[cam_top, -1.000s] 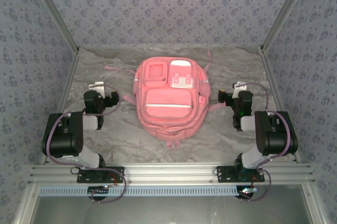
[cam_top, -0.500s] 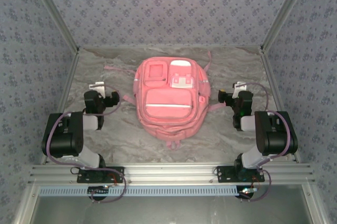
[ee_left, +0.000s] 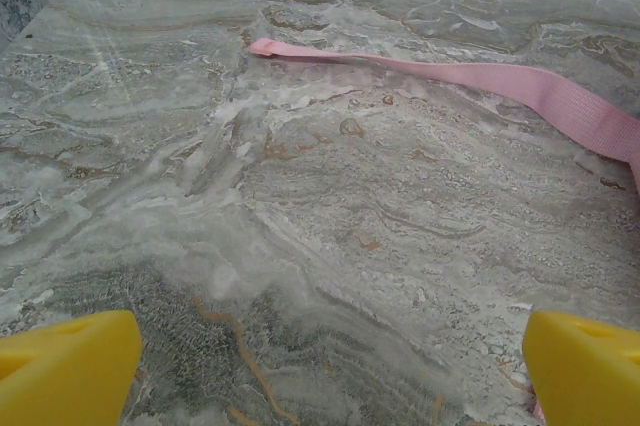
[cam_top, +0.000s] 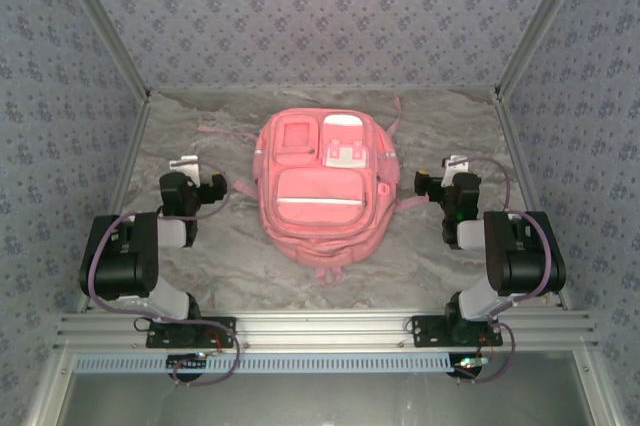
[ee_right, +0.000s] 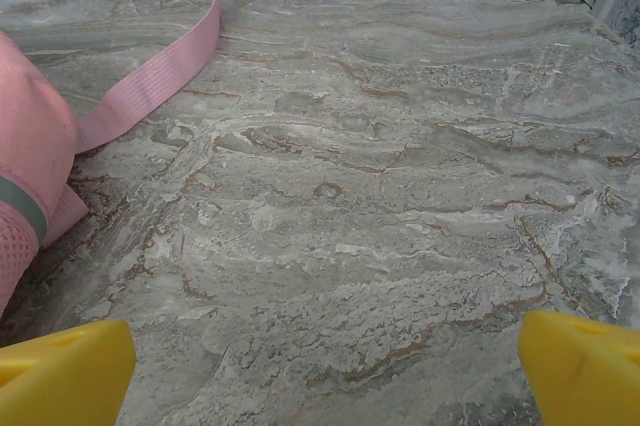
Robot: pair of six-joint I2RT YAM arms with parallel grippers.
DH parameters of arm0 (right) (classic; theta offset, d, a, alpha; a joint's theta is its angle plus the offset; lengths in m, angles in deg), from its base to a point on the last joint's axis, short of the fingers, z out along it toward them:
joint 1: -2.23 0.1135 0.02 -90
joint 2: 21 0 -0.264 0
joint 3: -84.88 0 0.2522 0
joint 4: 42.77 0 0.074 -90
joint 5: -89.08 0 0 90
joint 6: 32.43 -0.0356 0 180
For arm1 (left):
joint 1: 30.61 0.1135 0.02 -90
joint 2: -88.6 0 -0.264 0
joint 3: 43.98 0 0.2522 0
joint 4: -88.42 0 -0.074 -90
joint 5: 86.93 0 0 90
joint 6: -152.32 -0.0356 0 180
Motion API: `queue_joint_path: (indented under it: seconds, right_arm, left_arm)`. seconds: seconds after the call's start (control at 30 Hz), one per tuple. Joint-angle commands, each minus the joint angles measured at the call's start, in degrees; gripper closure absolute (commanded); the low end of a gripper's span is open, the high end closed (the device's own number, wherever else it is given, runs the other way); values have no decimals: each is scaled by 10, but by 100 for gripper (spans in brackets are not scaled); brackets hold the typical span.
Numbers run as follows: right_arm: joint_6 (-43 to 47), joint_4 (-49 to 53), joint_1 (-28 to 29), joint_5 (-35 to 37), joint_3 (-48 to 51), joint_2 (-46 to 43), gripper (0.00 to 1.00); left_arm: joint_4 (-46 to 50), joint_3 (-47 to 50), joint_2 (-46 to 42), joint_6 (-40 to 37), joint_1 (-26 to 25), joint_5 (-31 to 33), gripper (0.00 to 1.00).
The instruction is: Pack the student bag
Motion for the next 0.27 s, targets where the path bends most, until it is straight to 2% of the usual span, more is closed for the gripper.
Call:
queue_joint_path:
  seconds: [0.0,0.23]
  right_arm:
    - [4,9,-4,-4,-1,-4,0]
    - [4,9,-4,-4,-1,-5,0]
  left_arm:
    - [-6,-5,-2,-11,-4,-1,2]
    - [-5,-5,-3,-10,-4,-1,2]
